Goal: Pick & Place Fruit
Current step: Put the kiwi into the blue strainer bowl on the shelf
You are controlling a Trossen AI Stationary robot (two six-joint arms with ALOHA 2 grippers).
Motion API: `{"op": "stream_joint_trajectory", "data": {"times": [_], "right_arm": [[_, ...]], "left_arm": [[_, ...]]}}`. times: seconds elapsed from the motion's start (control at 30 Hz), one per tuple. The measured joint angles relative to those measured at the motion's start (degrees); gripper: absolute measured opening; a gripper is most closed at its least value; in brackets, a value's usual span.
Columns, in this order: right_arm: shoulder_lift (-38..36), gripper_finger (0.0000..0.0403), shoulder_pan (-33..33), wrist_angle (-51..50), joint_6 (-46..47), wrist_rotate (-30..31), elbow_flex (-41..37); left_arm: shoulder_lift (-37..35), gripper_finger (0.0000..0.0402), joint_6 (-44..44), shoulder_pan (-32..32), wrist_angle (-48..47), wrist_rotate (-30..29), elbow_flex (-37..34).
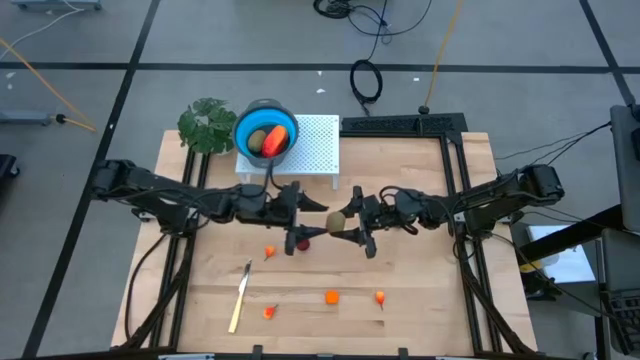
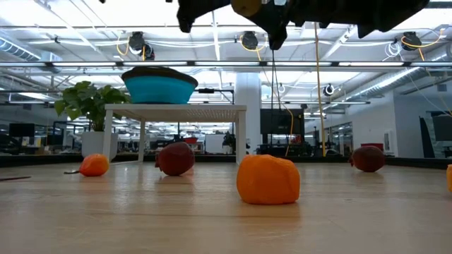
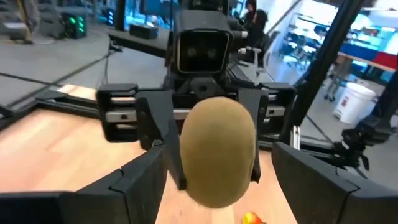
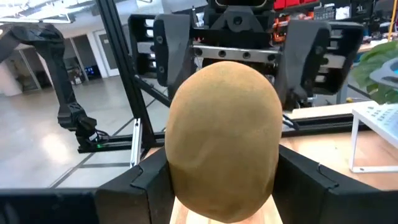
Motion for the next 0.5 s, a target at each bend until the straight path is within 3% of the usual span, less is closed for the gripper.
{"op": "stream_joint_trajectory", "data": {"times": [0.5], "right_arm": [[0.00, 0.0206, 0.02, -0.80, -0.01, 0.01, 0.00]], "left_arm": [[6.39, 0.0286, 0.06, 2.55, 0.12, 7.27, 6.35]]}}
